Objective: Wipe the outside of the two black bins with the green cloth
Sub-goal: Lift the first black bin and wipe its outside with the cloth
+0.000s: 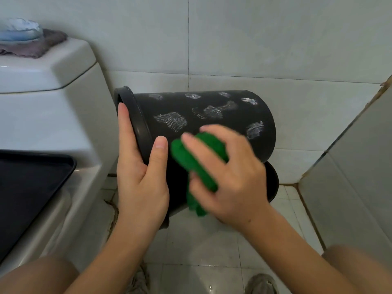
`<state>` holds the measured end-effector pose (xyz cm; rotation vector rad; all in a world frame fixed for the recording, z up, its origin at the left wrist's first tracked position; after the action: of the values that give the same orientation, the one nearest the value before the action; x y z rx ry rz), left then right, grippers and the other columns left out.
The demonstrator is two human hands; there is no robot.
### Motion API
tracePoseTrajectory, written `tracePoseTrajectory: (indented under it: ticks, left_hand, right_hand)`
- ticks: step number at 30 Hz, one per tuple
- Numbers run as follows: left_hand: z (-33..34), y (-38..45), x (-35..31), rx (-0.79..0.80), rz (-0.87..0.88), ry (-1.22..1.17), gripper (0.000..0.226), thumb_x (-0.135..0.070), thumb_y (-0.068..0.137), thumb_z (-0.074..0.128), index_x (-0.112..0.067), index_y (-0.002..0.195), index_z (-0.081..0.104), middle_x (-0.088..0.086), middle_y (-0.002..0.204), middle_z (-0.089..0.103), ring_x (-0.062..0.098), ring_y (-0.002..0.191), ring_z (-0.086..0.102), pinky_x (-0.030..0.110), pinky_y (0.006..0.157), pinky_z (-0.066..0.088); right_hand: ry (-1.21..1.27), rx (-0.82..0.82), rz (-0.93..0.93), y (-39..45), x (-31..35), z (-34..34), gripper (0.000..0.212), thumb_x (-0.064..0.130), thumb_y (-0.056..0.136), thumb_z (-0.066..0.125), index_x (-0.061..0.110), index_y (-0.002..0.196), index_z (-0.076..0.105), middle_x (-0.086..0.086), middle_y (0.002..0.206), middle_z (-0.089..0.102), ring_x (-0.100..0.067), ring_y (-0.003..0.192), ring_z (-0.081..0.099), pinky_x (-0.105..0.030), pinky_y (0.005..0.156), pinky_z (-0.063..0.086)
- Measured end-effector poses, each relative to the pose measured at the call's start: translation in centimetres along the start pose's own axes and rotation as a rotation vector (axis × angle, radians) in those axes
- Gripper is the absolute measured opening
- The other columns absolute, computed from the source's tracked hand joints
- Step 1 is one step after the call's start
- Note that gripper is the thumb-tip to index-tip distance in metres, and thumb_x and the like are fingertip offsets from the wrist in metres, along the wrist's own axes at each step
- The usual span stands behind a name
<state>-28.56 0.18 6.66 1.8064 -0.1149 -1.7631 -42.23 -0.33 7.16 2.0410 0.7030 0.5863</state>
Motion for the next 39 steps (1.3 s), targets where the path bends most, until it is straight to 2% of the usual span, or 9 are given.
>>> tracePoseTrajectory:
  ticks: [3,9,13,18,23,27,31,36,39]
  left_hand:
    - [0.4,-0.4,-0.2,0.012,0.031,0.052,0.067,-0.013,0.096,0.045,-0.017,0.153,0.010,-0.007,0.155,0.032,-0.002,0.138,0.036,0.014,0.111,0.031]
    - [0.3,-0.4,-0.1,-0.007,0.027,0.031,0.070,-0.025,0.095,0.049,-0.024,0.154,0.011,-0.008,0.155,0.034,0.002,0.138,0.038,0.029,0.114,0.033]
    - [0.6,-0.9,-0.3,-0.005,0.026,0.042,0.068,-0.017,0.094,0.046,-0.027,0.151,0.010,-0.011,0.155,0.032,-0.003,0.138,0.035,0.024,0.115,0.030]
    - [0.4,-0.9,0.0,-0.013,0.005,-0.025,0.066,-0.016,0.095,0.044,-0.030,0.152,0.013,-0.009,0.154,0.036,0.003,0.136,0.041,0.033,0.114,0.035]
    - [-0.1,-1.0,-0.3,-0.028,-0.006,0.004,0.065,-0.010,0.099,0.045,-0.023,0.155,0.014,-0.012,0.154,0.035,-0.004,0.134,0.040,0.018,0.109,0.036]
    - [-0.8,-0.7,-0.8,-0.043,0.011,-0.022,0.062,-0.007,0.099,0.045,-0.025,0.153,0.019,-0.022,0.146,0.041,-0.009,0.129,0.043,0.015,0.107,0.036]
    - [-1.3,-0.4,-0.9,-0.032,0.025,-0.062,0.060,-0.003,0.099,0.044,-0.028,0.150,0.023,-0.034,0.135,0.048,-0.009,0.127,0.046,0.017,0.108,0.037]
    - [-1.7,0.1,-1.4,-0.001,0.051,-0.023,0.057,-0.002,0.099,0.044,-0.040,0.137,0.026,-0.048,0.122,0.049,-0.011,0.127,0.045,0.026,0.111,0.038]
    - [-2.4,0.4,-1.2,-0.010,0.039,-0.062,0.058,-0.010,0.095,0.047,-0.038,0.142,0.026,-0.043,0.129,0.048,-0.005,0.130,0.045,0.034,0.113,0.037]
  right_hand:
    - [0.049,-0.064,0.322,1.2,-3.2,-0.5,0.048,0.022,0.081,0.057,0.013,0.127,0.064,-0.013,0.122,0.057,-0.028,0.107,0.058,-0.039,0.087,0.051]
    - [0.123,0.000,0.076,0.2,0.2,-0.1,0.046,0.021,0.080,0.061,0.012,0.125,0.066,-0.016,0.117,0.061,-0.030,0.101,0.062,-0.034,0.085,0.052]
    - [0.098,-0.112,0.443,0.9,-4.1,-0.2,0.048,0.026,0.082,0.057,0.014,0.128,0.062,-0.010,0.123,0.055,-0.022,0.111,0.056,-0.028,0.092,0.048]
    - [0.101,-0.020,0.035,-0.1,0.6,0.0,0.043,0.021,0.081,0.061,0.012,0.122,0.067,-0.017,0.113,0.063,-0.030,0.096,0.063,-0.035,0.080,0.053]
    - [0.110,-0.120,0.590,0.8,-7.5,-1.1,0.048,0.025,0.081,0.059,0.020,0.128,0.062,0.002,0.115,0.052,0.009,0.090,0.047,0.004,0.080,0.031]
    - [0.088,-0.166,0.653,0.8,-10.1,-2.4,0.046,0.025,0.081,0.058,0.024,0.126,0.062,0.006,0.113,0.052,0.028,0.089,0.042,0.005,0.079,0.028]
    - [0.078,-0.242,0.689,0.5,-10.8,-3.4,0.047,0.024,0.079,0.056,0.022,0.126,0.063,0.000,0.115,0.056,0.021,0.090,0.046,0.003,0.081,0.031]
    - [0.006,-0.045,0.343,0.1,-7.3,-2.5,0.047,0.026,0.077,0.058,0.018,0.122,0.067,-0.004,0.113,0.058,-0.005,0.098,0.052,-0.005,0.086,0.036]
    - [0.040,-0.178,0.576,0.5,-10.6,-3.8,0.047,0.024,0.077,0.058,0.020,0.123,0.066,-0.008,0.114,0.060,0.007,0.094,0.045,0.002,0.086,0.030]
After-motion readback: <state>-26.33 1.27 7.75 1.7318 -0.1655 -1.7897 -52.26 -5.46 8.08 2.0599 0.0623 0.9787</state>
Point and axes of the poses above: each hand's wrist, its own y-axis towards the middle knuckle, its own z-axis out of the palm, x = y × z, the point moved 4 cm from there along y, towards the middle knuckle
